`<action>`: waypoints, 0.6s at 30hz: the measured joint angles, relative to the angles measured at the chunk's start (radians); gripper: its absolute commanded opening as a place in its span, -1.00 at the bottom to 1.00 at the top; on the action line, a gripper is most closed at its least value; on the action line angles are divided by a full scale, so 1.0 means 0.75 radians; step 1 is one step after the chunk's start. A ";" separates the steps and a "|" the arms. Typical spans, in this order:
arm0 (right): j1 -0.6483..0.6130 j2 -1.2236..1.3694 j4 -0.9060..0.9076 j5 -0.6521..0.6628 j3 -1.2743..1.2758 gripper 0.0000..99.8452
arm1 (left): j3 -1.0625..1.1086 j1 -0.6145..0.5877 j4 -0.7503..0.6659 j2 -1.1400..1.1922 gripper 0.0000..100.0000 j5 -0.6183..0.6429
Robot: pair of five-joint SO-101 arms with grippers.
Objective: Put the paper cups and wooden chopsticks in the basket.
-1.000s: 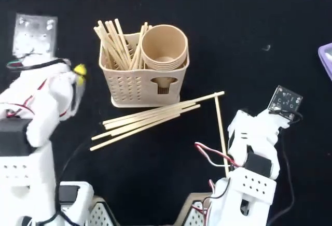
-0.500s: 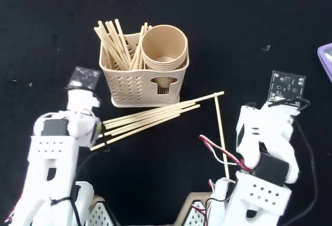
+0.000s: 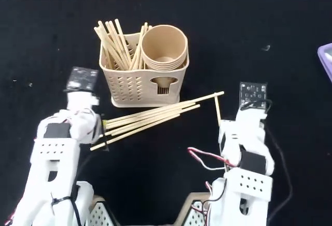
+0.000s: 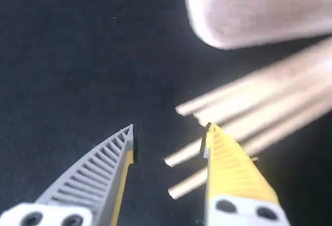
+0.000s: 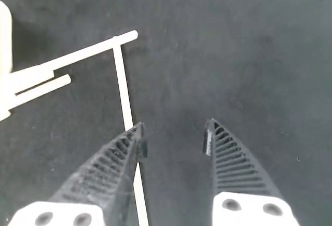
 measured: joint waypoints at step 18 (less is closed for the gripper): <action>-0.014 0.000 -0.082 -0.008 0.092 -0.61 | -0.186 -0.047 -0.200 0.608 -0.55 0.127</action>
